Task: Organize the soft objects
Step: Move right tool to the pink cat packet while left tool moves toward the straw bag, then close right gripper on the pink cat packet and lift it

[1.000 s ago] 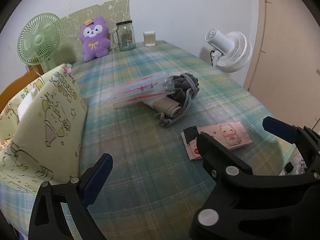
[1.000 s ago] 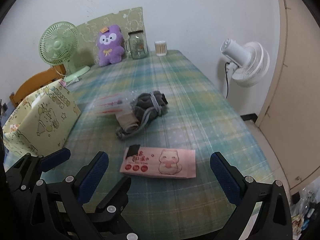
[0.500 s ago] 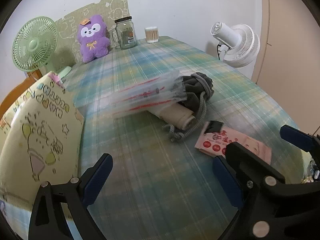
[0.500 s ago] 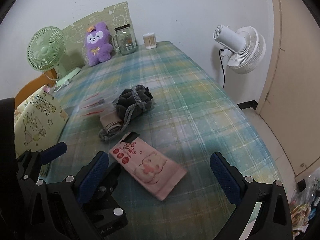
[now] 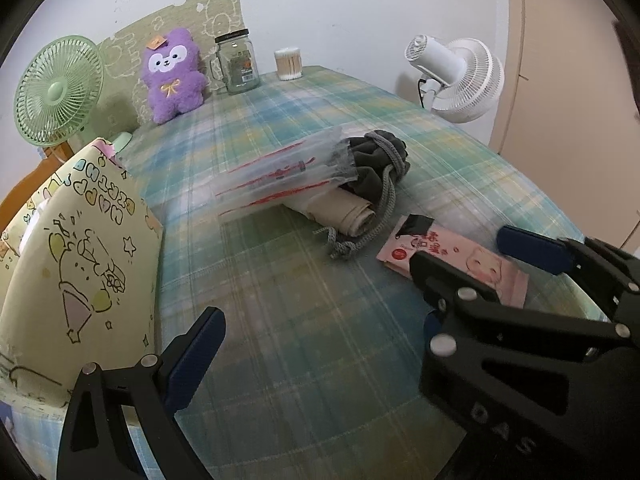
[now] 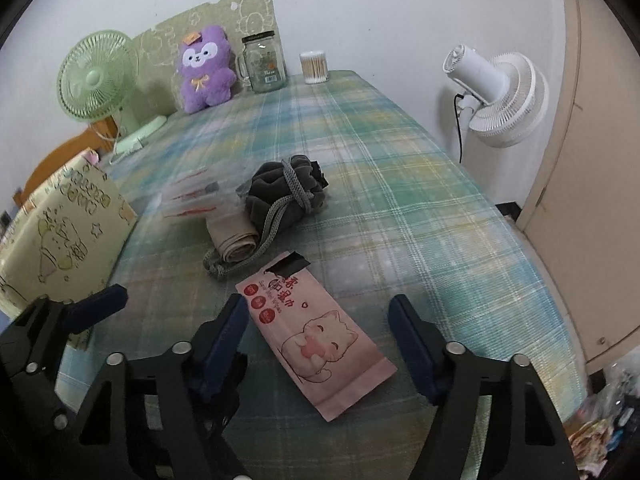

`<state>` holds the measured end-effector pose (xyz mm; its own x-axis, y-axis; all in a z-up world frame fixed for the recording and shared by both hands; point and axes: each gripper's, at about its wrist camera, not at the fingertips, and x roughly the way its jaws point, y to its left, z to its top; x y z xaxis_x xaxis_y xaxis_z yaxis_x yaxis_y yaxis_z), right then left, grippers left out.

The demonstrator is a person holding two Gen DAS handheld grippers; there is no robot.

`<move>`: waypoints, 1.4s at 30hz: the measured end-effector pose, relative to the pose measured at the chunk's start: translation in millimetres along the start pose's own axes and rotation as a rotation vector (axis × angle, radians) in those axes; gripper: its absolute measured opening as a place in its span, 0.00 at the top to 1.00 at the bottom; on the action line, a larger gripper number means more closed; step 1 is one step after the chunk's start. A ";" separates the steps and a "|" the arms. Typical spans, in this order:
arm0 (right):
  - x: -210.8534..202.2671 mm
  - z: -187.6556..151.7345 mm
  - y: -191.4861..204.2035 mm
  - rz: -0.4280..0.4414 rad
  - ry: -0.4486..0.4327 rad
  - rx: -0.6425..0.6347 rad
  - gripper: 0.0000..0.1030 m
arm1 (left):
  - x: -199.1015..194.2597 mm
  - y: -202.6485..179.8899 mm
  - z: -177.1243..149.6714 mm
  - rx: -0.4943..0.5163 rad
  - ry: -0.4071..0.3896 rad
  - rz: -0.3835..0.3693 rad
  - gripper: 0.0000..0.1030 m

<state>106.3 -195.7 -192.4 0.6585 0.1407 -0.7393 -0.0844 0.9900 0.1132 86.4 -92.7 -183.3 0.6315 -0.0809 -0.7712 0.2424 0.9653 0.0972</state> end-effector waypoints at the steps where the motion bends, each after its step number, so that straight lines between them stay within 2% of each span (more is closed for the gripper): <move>1: -0.5 -1.0 0.9 0.004 0.001 -0.003 0.46 | 0.0 0.0 -0.1 0.000 0.000 -0.001 0.02; 2: -1.7 -1.5 3.1 0.008 0.003 -0.001 0.51 | 0.1 0.4 -0.2 -0.002 0.000 -0.002 0.02; 5: -2.4 -2.1 3.4 0.000 0.008 0.004 0.58 | -0.3 -0.2 -0.3 0.001 -0.004 0.001 0.02; 10: -7.9 -4.8 2.7 -0.001 -0.001 0.025 0.63 | -0.9 -1.2 0.3 -0.002 -0.009 0.007 0.03; 11: -9.4 -4.8 1.8 0.003 -0.004 0.034 0.67 | -1.6 -1.5 1.1 -0.005 -0.013 0.008 0.03; 13: -15.5 -2.7 0.8 -0.007 -0.034 0.036 0.91 | -5.4 -1.5 4.2 -0.015 -0.029 0.011 0.03; 14: -17.3 -0.6 -0.2 -0.014 -0.037 0.034 0.93 | -6.8 -1.8 5.8 -0.016 -0.039 0.016 0.03; 18: -11.2 2.6 -7.1 0.002 -0.005 0.058 0.93 | -5.8 -5.6 9.8 -0.006 -0.044 0.009 0.03; 22: -13.5 1.8 -3.8 0.005 0.006 0.022 0.87 | -8.0 -6.7 6.6 0.005 -0.036 -0.002 0.03; 24: -13.5 1.4 -0.4 0.009 0.013 0.009 0.71 | -8.6 -6.9 4.4 0.010 -0.033 -0.001 0.03; 26: -14.4 0.3 1.2 0.014 0.008 0.010 0.40 | -9.0 -5.7 2.7 0.010 -0.029 -0.001 0.03; 27: -15.2 -0.1 2.6 0.013 0.003 0.010 0.37 | -9.5 -4.4 2.0 0.007 -0.028 0.001 0.03; 34: -4.4 -5.0 9.8 0.006 0.044 -0.006 0.38 | -7.4 -4.1 -6.7 0.031 -0.004 -0.009 0.03; 36: -2.1 -5.5 13.0 -0.031 0.043 -0.028 0.44 | -6.3 -1.8 -7.6 0.021 0.000 -0.018 0.02; 37: -1.3 -5.2 13.3 -0.051 0.042 -0.033 0.58 | -5.7 -1.0 -7.0 0.015 0.004 -0.022 0.02; 38: 0.0 -5.1 12.9 -0.070 0.041 -0.037 0.60 | -5.2 -1.5 -6.7 0.014 0.004 -0.022 0.03; 42: -0.9 -3.7 9.2 -0.057 0.042 -0.023 0.61 | -4.0 -3.8 -3.7 0.016 0.001 -0.021 0.03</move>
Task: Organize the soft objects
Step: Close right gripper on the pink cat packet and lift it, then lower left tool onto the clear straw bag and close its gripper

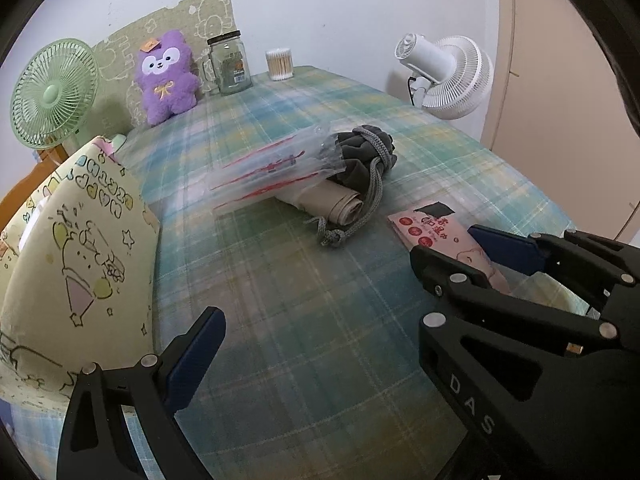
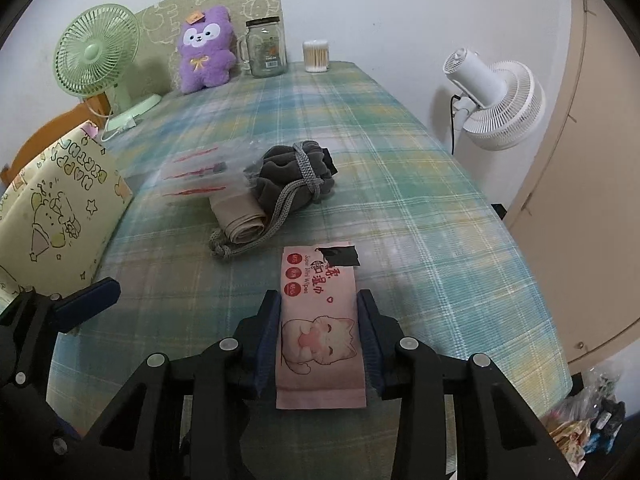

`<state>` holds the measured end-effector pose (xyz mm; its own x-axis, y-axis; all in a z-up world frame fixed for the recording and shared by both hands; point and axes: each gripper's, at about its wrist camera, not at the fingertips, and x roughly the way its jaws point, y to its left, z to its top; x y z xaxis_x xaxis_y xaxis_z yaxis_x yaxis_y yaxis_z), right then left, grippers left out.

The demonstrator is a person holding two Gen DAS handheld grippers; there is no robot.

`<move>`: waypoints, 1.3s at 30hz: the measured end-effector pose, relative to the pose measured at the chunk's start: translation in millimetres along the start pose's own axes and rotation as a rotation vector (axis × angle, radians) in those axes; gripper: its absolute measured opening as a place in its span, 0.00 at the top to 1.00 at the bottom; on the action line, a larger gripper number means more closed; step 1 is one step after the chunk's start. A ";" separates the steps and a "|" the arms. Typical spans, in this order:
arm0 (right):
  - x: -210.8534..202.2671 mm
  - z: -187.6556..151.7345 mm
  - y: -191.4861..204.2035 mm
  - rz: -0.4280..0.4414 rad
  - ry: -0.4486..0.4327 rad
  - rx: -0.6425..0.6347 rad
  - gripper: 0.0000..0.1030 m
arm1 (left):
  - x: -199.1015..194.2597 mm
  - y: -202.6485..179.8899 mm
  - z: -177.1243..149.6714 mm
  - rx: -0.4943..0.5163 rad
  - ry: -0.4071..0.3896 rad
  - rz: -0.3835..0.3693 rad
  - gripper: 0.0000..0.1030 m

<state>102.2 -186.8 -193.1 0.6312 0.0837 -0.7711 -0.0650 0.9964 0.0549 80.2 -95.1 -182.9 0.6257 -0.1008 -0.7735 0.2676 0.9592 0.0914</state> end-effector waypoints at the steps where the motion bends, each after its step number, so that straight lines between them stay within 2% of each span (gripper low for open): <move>1: -1.5 0.8 -1.0 0.004 -0.003 0.005 0.61 | 0.3 -0.2 1.5 -0.004 -0.003 0.000 0.03; 16: -13.1 39.8 -18.1 -0.007 -0.085 0.043 0.61 | 0.8 0.8 46.1 -0.040 -0.098 0.035 0.03; 26: -7.2 65.3 -21.9 0.020 -0.108 0.058 0.61 | 13.1 17.3 68.9 -0.144 -0.088 0.036 0.03; 36: 5.4 82.1 -28.1 0.000 -0.104 0.071 0.61 | 29.0 19.8 83.2 -0.167 -0.079 0.047 0.03; 39: 9.9 82.6 -29.3 0.000 -0.097 0.072 0.61 | 32.6 20.7 83.5 -0.171 -0.083 0.060 0.10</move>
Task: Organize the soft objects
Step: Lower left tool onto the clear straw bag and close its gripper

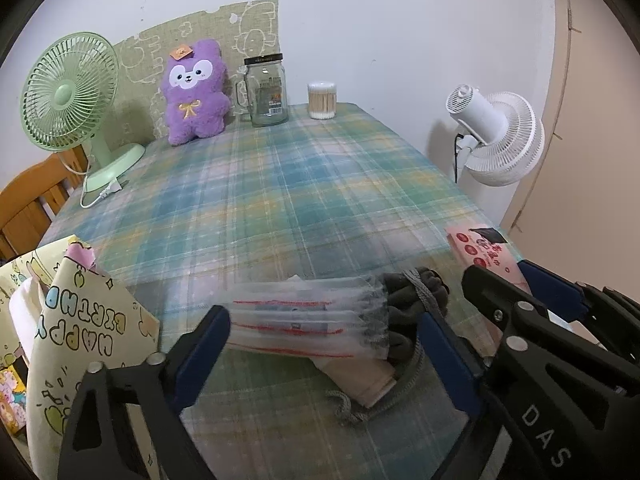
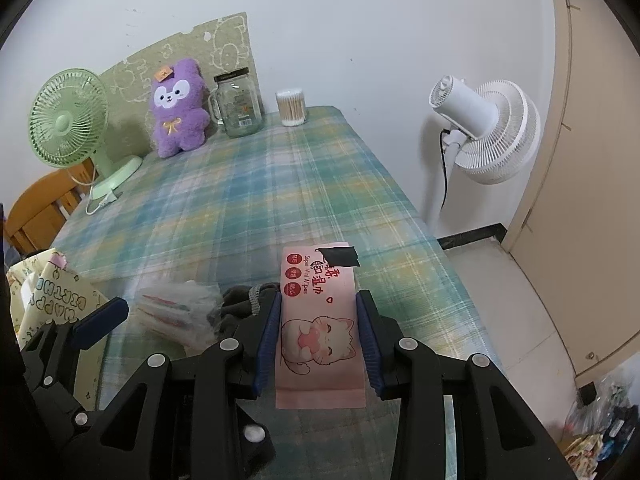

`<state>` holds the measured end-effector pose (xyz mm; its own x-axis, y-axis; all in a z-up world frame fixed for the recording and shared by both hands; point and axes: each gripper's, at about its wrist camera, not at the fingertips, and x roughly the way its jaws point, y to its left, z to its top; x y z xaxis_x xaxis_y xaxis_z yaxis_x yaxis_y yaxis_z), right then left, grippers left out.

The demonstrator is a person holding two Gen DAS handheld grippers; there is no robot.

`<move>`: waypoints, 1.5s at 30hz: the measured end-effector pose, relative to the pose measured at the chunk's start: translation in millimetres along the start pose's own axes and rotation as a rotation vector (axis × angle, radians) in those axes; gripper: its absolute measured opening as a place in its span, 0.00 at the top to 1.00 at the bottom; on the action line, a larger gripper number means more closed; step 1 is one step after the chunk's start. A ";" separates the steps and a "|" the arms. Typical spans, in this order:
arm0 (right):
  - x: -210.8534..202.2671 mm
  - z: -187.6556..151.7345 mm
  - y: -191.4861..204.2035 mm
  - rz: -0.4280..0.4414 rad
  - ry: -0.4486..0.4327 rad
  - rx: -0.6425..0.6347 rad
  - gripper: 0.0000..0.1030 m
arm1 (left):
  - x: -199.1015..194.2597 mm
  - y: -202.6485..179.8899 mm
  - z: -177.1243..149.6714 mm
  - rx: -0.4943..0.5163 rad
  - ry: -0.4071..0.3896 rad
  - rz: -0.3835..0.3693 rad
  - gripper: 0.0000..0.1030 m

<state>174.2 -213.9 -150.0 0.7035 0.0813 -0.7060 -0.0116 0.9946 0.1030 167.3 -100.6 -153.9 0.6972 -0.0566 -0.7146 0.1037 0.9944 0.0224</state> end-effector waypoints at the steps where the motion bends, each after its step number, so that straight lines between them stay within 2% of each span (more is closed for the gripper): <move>1: 1.1 0.1 0.0 0.000 0.001 -0.001 0.61 | 1.3 0.2 0.1 0.000 0.000 0.003 0.12; 6: 4.9 0.5 0.8 0.007 0.008 -0.003 0.61 | 4.2 2.5 0.4 -0.002 0.012 -0.037 0.32; 8: 4.8 0.3 1.9 0.005 0.008 -0.007 0.61 | 2.9 2.1 -0.9 0.000 0.017 -0.060 0.50; 14: 1.6 -5.2 5.4 0.002 0.016 -0.010 0.61 | -3.3 2.1 -7.2 0.009 0.028 -0.087 0.77; 19: -5.4 -14.2 12.7 0.010 0.020 -0.019 0.61 | -7.9 7.5 -15.6 0.000 0.047 -0.097 0.92; 26: -15.2 -31.7 23.6 0.022 0.036 -0.033 0.60 | -22.1 11.2 -34.5 0.009 0.062 -0.112 1.00; 33: -24.6 -44.9 28.4 0.029 0.045 -0.033 0.61 | -32.2 12.5 -46.7 0.010 0.067 -0.116 0.99; 34: -26.1 -44.9 28.3 0.029 0.042 -0.033 0.60 | -32.5 12.9 -46.5 0.006 0.068 -0.117 0.92; 35: -28.0 -44.4 28.3 0.029 0.036 -0.033 0.61 | -33.0 13.2 -46.2 0.000 0.070 -0.116 0.77; 39: -32.9 -39.8 28.3 0.036 0.018 -0.036 0.61 | -36.4 13.6 -41.4 -0.020 0.057 -0.102 0.54; 40: -34.6 -37.5 28.5 0.039 0.012 -0.038 0.61 | -36.7 13.6 -39.9 -0.024 0.056 -0.096 0.43; 41: -35.3 -35.2 28.8 0.041 0.006 -0.041 0.61 | -37.5 13.6 -37.3 -0.031 0.048 -0.089 0.38; 45: -35.8 -23.3 28.7 0.044 -0.016 -0.047 0.61 | -37.8 14.1 -26.6 -0.054 0.026 -0.062 0.30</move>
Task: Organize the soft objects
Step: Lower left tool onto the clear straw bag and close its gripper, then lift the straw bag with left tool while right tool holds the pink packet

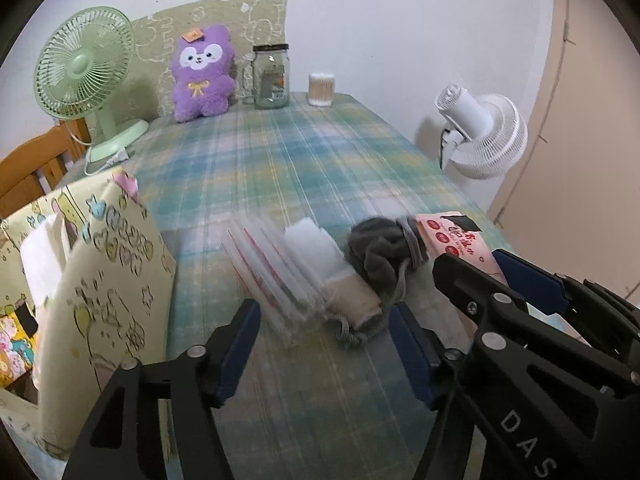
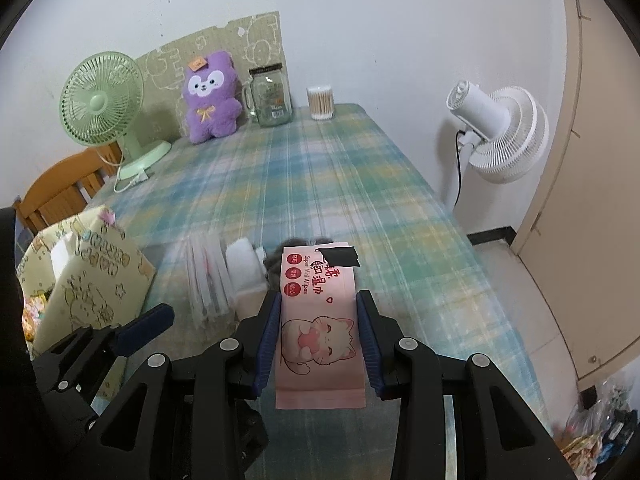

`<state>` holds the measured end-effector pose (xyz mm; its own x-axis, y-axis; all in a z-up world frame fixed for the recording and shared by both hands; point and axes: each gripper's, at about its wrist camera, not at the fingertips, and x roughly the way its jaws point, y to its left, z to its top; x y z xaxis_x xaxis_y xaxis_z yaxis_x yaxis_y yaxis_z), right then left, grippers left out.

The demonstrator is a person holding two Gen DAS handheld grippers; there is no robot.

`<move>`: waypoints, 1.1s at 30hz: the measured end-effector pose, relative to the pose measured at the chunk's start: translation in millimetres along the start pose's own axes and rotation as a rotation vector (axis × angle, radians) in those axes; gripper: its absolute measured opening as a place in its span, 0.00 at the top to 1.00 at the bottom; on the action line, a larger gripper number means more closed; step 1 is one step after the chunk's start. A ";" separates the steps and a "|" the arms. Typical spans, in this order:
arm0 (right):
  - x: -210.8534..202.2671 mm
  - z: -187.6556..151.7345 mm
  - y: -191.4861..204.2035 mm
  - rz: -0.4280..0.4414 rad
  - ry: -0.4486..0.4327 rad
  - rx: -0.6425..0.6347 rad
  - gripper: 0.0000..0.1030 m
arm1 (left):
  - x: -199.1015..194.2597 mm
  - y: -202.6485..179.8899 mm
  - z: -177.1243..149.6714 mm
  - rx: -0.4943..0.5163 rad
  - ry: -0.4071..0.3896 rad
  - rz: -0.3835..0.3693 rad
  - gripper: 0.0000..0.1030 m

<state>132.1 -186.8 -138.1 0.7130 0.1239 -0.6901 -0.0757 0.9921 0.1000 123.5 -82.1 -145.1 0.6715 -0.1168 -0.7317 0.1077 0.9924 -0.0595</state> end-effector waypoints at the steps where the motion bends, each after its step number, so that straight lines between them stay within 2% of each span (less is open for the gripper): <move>1: 1.0 3.3 -0.7 0.002 -0.005 -0.001 0.61 | 0.2 0.3 2.1 -0.007 -0.006 0.012 0.26; 2: 1.9 5.5 -0.9 0.004 -0.008 -0.003 0.61 | 1.0 1.7 5.1 -0.021 -0.014 0.034 0.22; 5: 7.5 14.8 -1.7 0.010 -0.020 -0.006 0.61 | 6.1 8.4 11.5 -0.084 -0.027 0.102 0.21; 12: 25.8 25.1 -1.7 0.008 -0.012 -0.018 0.61 | 31.7 19.3 18.8 -0.161 0.037 0.122 0.22; 15: 34.4 25.9 -1.2 0.004 0.001 -0.018 0.61 | 41.3 23.0 19.4 -0.178 0.068 0.127 0.33; 17: 40.4 26.5 -1.2 0.005 0.012 -0.013 0.61 | 46.8 26.4 19.2 -0.190 0.087 0.123 0.44; 23: 48.4 26.6 0.8 0.020 0.026 -0.005 0.61 | 48.9 30.6 18.6 -0.191 0.075 0.099 0.63; 29: 48.8 25.0 3.0 0.022 0.034 -0.007 0.61 | 44.9 30.7 17.0 -0.168 0.069 0.084 0.78; 33: 45.6 23.2 3.8 0.020 0.034 -0.004 0.61 | 39.2 28.4 15.4 -0.148 0.061 0.081 0.82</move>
<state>180.5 -177.8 -152.6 0.6876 0.1442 -0.7117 -0.0923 0.9895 0.1114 164.2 -59.1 -165.1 0.6278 -0.0382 -0.7775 -0.0570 0.9939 -0.0949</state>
